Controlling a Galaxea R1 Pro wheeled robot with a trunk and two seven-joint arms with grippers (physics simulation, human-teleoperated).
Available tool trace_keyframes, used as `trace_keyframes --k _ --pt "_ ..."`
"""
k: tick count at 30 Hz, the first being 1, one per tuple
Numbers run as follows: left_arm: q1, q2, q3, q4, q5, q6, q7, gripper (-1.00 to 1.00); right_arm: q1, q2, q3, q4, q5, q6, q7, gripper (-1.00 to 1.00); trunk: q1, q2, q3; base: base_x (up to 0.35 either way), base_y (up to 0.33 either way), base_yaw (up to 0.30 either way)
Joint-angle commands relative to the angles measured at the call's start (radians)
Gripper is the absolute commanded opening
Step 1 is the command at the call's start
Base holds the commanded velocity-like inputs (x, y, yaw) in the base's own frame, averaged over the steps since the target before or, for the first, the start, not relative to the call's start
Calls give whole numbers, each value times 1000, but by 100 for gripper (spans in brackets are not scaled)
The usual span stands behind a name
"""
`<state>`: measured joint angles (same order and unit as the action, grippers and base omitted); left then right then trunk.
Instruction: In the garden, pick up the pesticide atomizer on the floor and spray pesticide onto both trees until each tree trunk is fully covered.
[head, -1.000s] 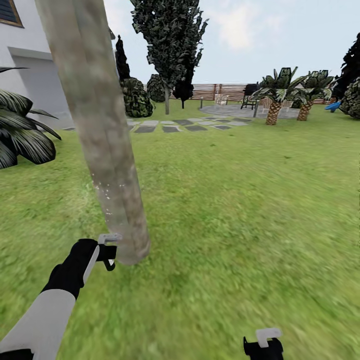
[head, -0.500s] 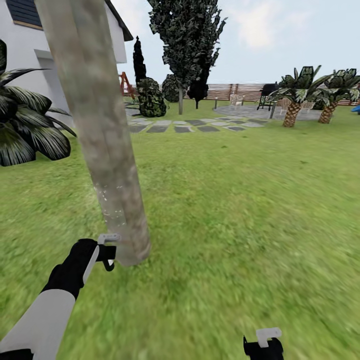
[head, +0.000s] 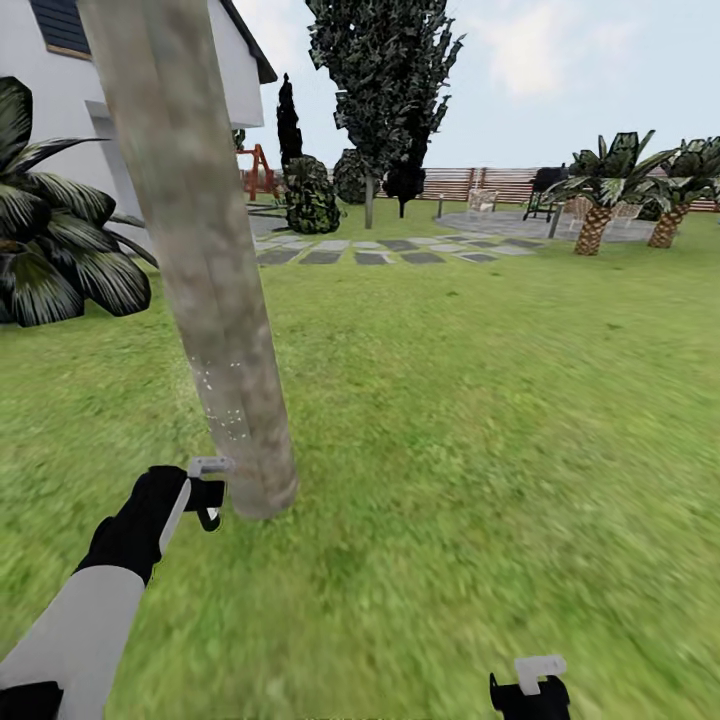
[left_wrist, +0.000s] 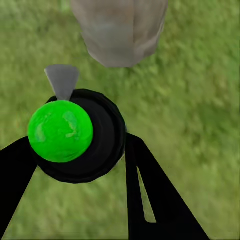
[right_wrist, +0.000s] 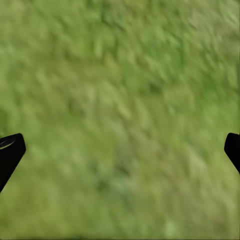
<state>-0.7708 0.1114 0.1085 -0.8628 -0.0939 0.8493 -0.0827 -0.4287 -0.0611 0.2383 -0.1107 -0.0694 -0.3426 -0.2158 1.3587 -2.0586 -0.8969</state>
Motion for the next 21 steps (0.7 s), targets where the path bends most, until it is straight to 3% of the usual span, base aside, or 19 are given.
trace_keyframes --k 1,9,21 --pt "-16 -2 1 -1 -11 5 -8 -100 -1 0 9 0 -7 -3 -4 100 0 0 -1 -18 -2 266" --pt "-122 -13 -8 5 -4 107 -20 -100 -1 0 9 0 -7 -2 -4 100 0 0 -1 -2 0 264" --pt "-131 -16 -9 -1 -3 126 -20 -100 0 -3 9 2 -7 -1 -5 100 0 0 -1 175 -157 16"
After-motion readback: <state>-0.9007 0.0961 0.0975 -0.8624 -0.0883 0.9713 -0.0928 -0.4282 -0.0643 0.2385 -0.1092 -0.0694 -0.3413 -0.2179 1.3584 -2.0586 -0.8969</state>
